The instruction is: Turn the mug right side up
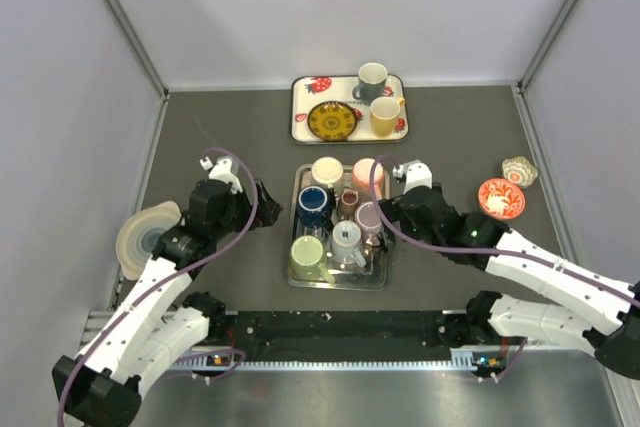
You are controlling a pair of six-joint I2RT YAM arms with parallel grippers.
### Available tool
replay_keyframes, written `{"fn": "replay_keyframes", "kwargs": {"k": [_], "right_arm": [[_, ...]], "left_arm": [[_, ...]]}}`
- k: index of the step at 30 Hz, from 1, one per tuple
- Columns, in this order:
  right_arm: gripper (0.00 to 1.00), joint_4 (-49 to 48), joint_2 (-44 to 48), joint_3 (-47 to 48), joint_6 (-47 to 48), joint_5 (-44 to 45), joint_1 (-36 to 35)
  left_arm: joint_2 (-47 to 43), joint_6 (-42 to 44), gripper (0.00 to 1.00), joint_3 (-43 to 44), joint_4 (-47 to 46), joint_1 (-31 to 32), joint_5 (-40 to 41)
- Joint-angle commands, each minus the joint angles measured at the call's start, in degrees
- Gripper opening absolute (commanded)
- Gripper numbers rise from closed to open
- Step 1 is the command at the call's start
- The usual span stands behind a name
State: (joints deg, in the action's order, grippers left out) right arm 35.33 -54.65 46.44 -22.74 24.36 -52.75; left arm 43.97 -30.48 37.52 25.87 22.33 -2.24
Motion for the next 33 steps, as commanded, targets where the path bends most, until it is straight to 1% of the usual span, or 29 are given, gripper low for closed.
{"fn": "replay_keyframes", "kwargs": {"k": [1, 5, 11, 17, 22, 25, 29, 33], "right_arm": [[0.91, -0.2, -3.6, -0.1, 0.0, -0.5, -0.3], [0.81, -0.2, -8.3, 1.0, 1.6, -2.5, -0.3], [0.75, -1.1, -11.4, 1.6, 2.3, -4.1, -0.3], [0.74, -3.0, -11.8, 1.6, 2.2, -6.8, -0.9], [0.73, -3.1, -14.9, 2.5, 2.4, -6.6, -1.8], [0.7, -2.9, -16.7, 2.9, 2.0, -5.1, -1.8], [0.61, -2.5, -18.6, 3.8, 1.2, -3.7, -1.9], [0.59, -2.3, -20.1, 4.8, 1.2, -3.2, -1.8]], "left_arm": [[-1.5, -0.4, 0.92, -0.5, -5.0, 0.2, -1.4], [-0.3, 0.2, 0.91, -0.3, -4.3, 0.2, -4.6], [-1.3, 0.6, 0.89, -1.7, -4.4, 0.2, -5.5], [-2.2, 0.9, 0.89, -2.6, -4.8, 0.2, -5.6], [-2.0, 0.7, 0.88, -3.1, -4.9, 0.2, -5.8], [-2.0, 0.6, 0.88, -3.4, -5.0, 0.2, -5.8], [-2.0, 0.4, 0.88, -3.9, -4.9, 0.2, -5.8], [-2.0, 0.1, 0.88, -4.0, -4.9, 0.2, -5.8]]}}
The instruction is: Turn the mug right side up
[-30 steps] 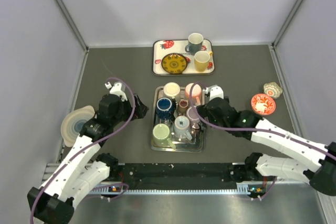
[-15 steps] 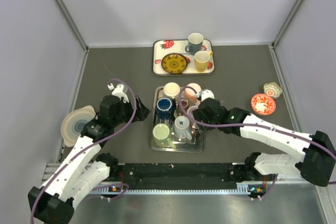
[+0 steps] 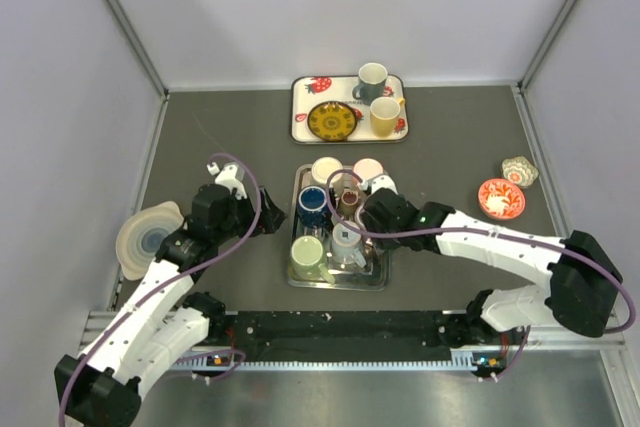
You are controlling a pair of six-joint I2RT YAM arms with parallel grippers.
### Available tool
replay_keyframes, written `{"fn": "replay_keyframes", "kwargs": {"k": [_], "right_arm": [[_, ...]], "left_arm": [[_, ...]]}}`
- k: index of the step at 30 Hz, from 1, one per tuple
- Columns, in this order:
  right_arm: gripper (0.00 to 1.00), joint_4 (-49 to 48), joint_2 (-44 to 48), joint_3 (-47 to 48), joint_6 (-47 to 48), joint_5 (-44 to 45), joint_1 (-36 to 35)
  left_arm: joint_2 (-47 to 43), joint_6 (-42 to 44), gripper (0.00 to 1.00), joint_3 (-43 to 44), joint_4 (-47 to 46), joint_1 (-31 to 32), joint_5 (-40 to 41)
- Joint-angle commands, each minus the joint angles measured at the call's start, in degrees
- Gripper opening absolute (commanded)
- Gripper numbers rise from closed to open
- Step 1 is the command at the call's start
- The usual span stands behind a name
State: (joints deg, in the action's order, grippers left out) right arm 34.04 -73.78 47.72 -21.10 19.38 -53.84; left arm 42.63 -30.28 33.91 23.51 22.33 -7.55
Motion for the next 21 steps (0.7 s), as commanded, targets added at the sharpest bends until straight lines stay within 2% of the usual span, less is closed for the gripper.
{"fn": "replay_keyframes", "kwargs": {"k": [1, 6, 21], "right_arm": [[0.59, -1.0, -1.3, 3.7, -0.3, 2.0, -0.8], [0.57, -1.0, -3.6, 5.2, 0.1, 2.4, -0.8], [0.35, -1.3, -7.9, 6.6, 0.4, 3.7, -0.8]], "left_arm": [[-0.7, -0.1, 0.88, -0.5, -2.6, 0.2, -0.5], [-0.4, -0.2, 0.88, -0.7, -2.9, 0.2, -0.4], [-0.5, -0.5, 0.87, -1.5, -3.0, 0.2, -0.6]]}}
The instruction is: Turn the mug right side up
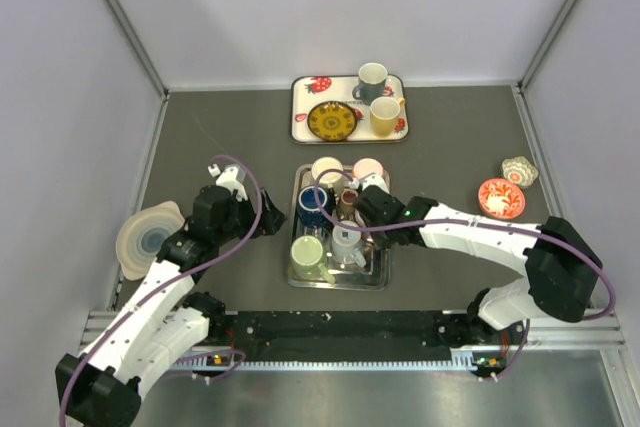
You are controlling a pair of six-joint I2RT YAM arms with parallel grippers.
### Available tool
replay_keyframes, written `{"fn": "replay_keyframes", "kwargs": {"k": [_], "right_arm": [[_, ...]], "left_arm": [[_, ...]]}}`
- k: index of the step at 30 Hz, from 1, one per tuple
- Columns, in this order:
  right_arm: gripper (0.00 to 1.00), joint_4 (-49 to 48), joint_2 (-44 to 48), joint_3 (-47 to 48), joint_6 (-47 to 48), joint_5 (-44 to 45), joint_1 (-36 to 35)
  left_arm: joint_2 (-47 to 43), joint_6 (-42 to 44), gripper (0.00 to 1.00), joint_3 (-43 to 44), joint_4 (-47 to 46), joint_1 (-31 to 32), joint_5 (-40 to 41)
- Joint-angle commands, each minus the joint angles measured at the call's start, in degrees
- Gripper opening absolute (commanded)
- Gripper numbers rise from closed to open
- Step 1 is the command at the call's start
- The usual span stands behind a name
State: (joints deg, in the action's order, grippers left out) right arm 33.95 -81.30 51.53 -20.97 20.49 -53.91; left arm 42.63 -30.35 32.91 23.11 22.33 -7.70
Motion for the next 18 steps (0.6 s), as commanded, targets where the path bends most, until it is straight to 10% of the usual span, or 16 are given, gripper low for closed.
{"fn": "replay_keyframes", "kwargs": {"k": [1, 7, 18], "right_arm": [[0.3, -1.2, -0.3, 2.8, 0.3, 2.9, -0.8], [0.0, -1.0, 1.3, 2.4, 0.1, 4.1, -0.8], [0.0, 3.1, 10.4, 3.8, 1.3, 3.1, -1.6]], "left_arm": [[-0.6, -0.4, 0.87, -0.5, -2.6, 0.2, -0.5], [-0.7, -0.4, 0.87, -0.6, -2.6, 0.2, -0.6], [-0.8, -0.7, 0.87, 0.2, -2.7, 0.2, -0.6]]}}
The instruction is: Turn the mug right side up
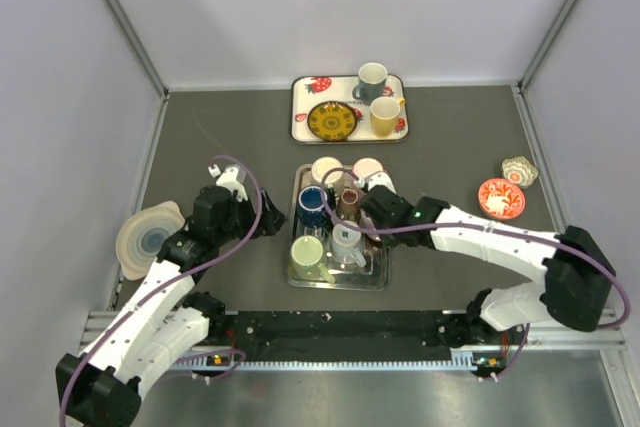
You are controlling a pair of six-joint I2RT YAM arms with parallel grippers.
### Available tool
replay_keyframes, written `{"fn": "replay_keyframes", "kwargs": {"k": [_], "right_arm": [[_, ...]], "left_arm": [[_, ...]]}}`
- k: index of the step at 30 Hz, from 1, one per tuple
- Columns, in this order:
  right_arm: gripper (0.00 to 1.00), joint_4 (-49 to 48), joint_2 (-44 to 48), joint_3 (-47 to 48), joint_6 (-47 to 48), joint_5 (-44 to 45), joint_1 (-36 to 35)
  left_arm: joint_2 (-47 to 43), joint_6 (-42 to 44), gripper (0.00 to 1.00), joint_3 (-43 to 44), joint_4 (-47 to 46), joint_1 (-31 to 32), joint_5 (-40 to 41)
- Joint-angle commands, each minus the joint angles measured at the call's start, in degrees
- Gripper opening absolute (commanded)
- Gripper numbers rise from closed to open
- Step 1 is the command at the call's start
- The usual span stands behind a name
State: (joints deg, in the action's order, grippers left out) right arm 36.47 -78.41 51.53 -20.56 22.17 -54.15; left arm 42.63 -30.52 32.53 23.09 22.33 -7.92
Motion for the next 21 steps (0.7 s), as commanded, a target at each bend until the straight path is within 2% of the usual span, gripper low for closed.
{"fn": "replay_keyframes", "kwargs": {"k": [1, 7, 11, 14, 15, 17, 18, 19, 21], "right_arm": [[0.0, 1.3, 8.6, 4.3, 1.0, 1.0, -1.5], [0.0, 6.4, 16.2, 8.8, 1.1, -1.3, -1.7], [0.0, 4.8, 21.5, 10.8, -2.2, -2.8, -1.6], [0.0, -3.7, 25.4, 9.3, -6.4, -11.9, 4.3], [0.0, -7.1, 26.1, 7.3, -7.9, -19.9, 9.2], [0.0, -19.7, 28.6, 4.4, -14.7, -28.5, 14.6], [0.0, -24.3, 29.1, 1.8, -17.2, -35.8, 16.7], [0.0, -34.1, 29.5, 0.6, -19.5, -39.0, 19.9], [0.0, -43.4, 28.8, -1.7, -26.4, -46.7, 21.9]], "left_arm": [[-0.8, -0.5, 0.87, 0.6, -2.7, 0.2, -0.3], [-0.8, -0.9, 0.86, 2.3, -2.3, 0.2, 0.1], [-3.0, -2.4, 0.86, 3.8, -3.5, 0.2, 1.8], [-5.8, -6.5, 0.88, 4.7, -8.6, 0.2, 2.3], [-6.6, -8.2, 0.88, 4.6, -11.1, 0.2, -0.4], [-8.4, -10.5, 0.92, 3.9, -18.8, 0.2, -3.3], [-8.6, -12.8, 0.93, 3.6, -21.2, 0.2, -5.5], [-8.1, -13.9, 0.93, 3.7, -24.6, 0.2, -9.9], [-6.6, -17.7, 0.94, 3.9, -30.9, 0.2, -14.9]]}}
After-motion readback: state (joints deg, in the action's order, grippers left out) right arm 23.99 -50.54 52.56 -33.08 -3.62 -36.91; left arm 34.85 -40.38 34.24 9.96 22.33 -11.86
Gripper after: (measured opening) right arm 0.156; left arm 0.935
